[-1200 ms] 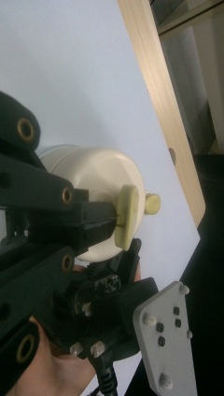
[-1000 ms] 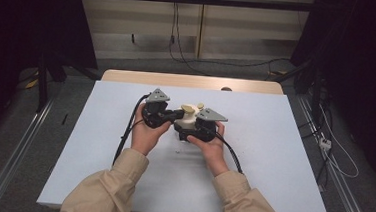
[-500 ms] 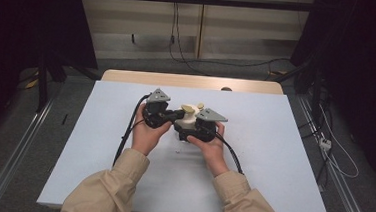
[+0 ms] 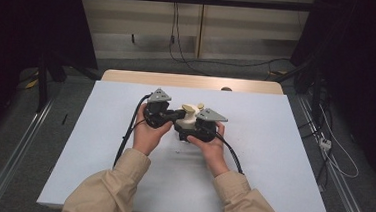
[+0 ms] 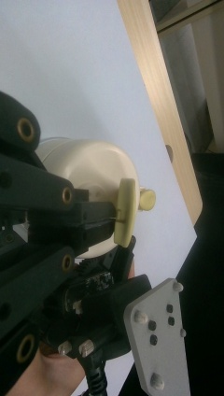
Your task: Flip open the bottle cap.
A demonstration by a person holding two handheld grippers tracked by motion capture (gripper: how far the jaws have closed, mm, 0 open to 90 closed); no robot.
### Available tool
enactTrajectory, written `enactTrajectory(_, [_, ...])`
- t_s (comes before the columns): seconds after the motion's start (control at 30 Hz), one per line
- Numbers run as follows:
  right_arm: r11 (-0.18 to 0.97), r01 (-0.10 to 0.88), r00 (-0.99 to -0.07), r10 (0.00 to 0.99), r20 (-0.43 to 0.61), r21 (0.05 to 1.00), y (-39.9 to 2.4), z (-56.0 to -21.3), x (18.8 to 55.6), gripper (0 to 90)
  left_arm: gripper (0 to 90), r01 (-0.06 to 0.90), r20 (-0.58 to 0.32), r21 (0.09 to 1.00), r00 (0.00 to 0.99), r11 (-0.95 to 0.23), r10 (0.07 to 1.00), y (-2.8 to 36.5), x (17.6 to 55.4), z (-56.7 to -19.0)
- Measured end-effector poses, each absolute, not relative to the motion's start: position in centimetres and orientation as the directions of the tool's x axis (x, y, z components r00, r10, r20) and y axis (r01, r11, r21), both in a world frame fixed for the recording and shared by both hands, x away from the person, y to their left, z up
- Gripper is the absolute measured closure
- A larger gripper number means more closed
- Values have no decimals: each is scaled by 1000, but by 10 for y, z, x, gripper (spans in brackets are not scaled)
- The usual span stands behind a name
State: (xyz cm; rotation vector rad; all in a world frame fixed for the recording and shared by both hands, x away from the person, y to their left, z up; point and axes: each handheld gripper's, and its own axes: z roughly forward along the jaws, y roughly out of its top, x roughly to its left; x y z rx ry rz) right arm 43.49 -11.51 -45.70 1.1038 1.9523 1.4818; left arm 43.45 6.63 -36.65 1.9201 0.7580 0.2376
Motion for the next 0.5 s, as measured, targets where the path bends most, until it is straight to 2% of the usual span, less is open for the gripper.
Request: enactTrajectory(0.5, [102, 327, -580, 807, 115, 939, -115, -457, 435, 61, 900, 399, -160, 874, 775, -276, 611, 64, 436, -362])
